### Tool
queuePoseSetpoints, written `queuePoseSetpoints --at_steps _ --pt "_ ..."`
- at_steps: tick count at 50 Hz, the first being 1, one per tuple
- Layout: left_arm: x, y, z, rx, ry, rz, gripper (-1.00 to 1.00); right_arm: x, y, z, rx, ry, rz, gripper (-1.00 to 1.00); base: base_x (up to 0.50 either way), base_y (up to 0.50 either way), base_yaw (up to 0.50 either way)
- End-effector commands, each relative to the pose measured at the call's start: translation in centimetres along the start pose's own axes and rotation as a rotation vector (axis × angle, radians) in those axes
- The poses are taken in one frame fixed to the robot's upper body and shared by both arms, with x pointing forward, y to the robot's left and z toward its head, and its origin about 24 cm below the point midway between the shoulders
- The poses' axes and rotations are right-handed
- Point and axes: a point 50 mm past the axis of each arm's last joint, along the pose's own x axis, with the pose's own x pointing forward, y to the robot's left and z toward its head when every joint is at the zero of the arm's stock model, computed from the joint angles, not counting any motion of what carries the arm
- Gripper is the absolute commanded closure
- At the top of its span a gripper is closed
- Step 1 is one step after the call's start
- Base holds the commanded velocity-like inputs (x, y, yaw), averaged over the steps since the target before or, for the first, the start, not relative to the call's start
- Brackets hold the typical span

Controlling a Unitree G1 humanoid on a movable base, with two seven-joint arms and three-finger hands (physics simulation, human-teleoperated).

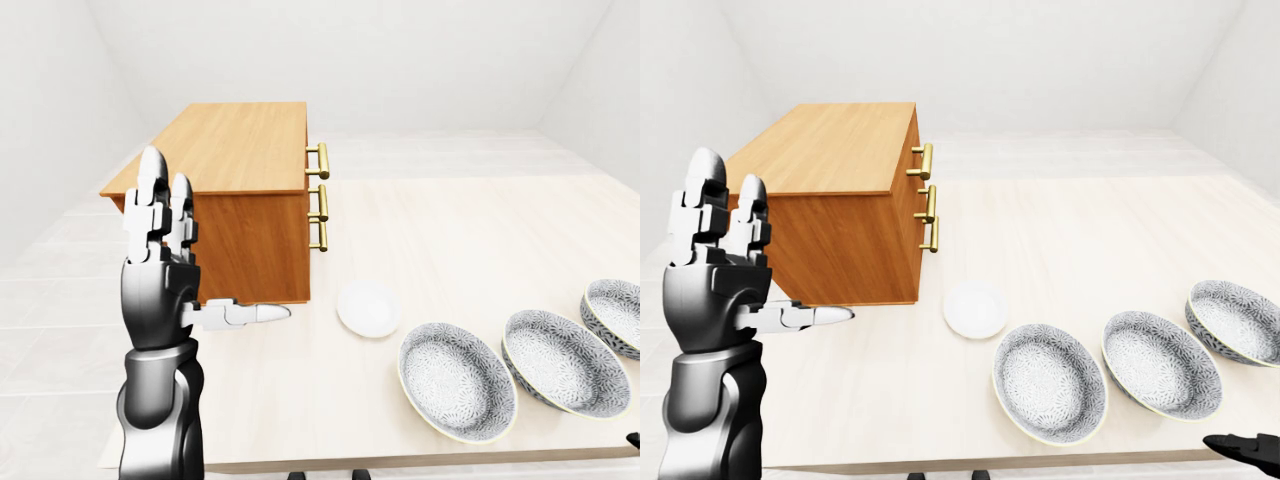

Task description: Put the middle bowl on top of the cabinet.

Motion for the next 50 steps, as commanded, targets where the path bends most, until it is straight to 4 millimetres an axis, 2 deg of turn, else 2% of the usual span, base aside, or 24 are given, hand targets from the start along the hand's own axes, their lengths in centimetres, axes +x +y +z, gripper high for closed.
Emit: queuePoseSetpoints --at_steps 1,22,31,37,44,50 --pt "0.0 -0.1 0.0 -0.001 0.0 -0.001 -1.0 0.1 -0.3 0.5 -0.043 -0.002 -0.04 -1.0 0.0 0.0 0.0" --pt "0.0 -0.1 0.0 -0.001 0.0 -0.001 -1.0 0.1 -0.3 0.5 -0.046 -0.004 -0.041 -1.0 0.0 0.0 0.0" --pt "-0.1 -0.1 0.0 -0.001 0.004 -0.002 -1.0 -0.7 -1.6 0.5 -0.238 0.074 -0.211 -1.0 0.0 0.0 0.0" --pt "-0.2 0.0 -0.1 -0.002 0.012 0.002 -1.0 -1.0 -1.6 0.0 -0.329 0.112 -0.26 -1.0 0.0 0.0 0.0" --pt "-0.2 -0.2 -0.2 -0.005 0.015 -0.004 -1.0 -1.0 -1.8 0.0 -0.359 0.114 -0.277 -1.0 0.0 0.0 0.0" --pt "-0.3 -0.3 -0.3 -0.004 0.019 -0.004 -1.0 -1.5 -1.7 0.1 -0.554 0.143 -0.363 -1.0 0.0 0.0 0.0"
